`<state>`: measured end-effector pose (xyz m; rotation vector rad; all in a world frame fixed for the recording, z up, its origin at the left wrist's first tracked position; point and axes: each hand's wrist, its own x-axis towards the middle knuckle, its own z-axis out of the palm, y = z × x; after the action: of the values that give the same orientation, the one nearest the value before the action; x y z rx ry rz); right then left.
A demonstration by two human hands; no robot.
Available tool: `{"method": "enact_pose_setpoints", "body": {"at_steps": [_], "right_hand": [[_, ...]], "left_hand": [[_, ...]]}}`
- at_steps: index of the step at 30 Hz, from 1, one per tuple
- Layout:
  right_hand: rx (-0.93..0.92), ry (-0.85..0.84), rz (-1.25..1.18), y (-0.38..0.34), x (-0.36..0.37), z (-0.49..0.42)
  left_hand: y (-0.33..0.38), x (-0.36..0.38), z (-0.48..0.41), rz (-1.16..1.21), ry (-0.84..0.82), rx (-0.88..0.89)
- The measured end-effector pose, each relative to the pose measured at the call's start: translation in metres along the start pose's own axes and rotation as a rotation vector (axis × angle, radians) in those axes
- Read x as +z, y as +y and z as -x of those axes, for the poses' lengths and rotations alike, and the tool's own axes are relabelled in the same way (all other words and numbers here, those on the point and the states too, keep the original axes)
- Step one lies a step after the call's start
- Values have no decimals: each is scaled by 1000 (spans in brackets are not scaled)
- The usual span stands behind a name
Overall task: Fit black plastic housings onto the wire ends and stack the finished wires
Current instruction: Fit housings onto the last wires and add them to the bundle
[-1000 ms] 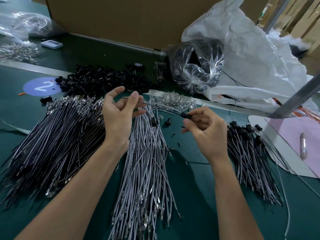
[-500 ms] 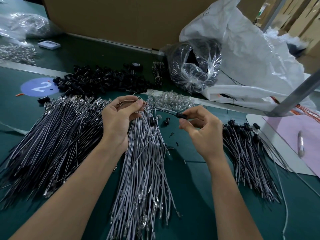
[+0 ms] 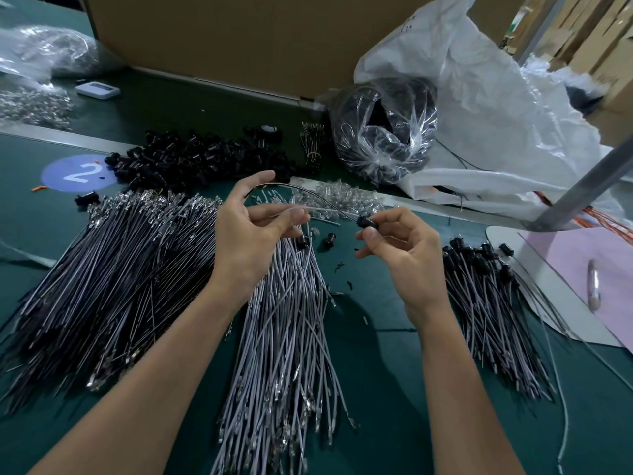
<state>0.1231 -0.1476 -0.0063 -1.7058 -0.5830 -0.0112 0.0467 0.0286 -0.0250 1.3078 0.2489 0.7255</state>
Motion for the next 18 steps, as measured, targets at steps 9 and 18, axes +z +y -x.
{"method": "enact_pose_setpoints", "body": {"at_steps": [9, 18], "right_hand": [[13, 52, 116, 6, -5, -3], [-29, 255, 146, 13, -21, -8]], "left_hand": [[4, -4, -2, 127, -21, -29], [2, -31, -17, 269, 511, 14]]}}
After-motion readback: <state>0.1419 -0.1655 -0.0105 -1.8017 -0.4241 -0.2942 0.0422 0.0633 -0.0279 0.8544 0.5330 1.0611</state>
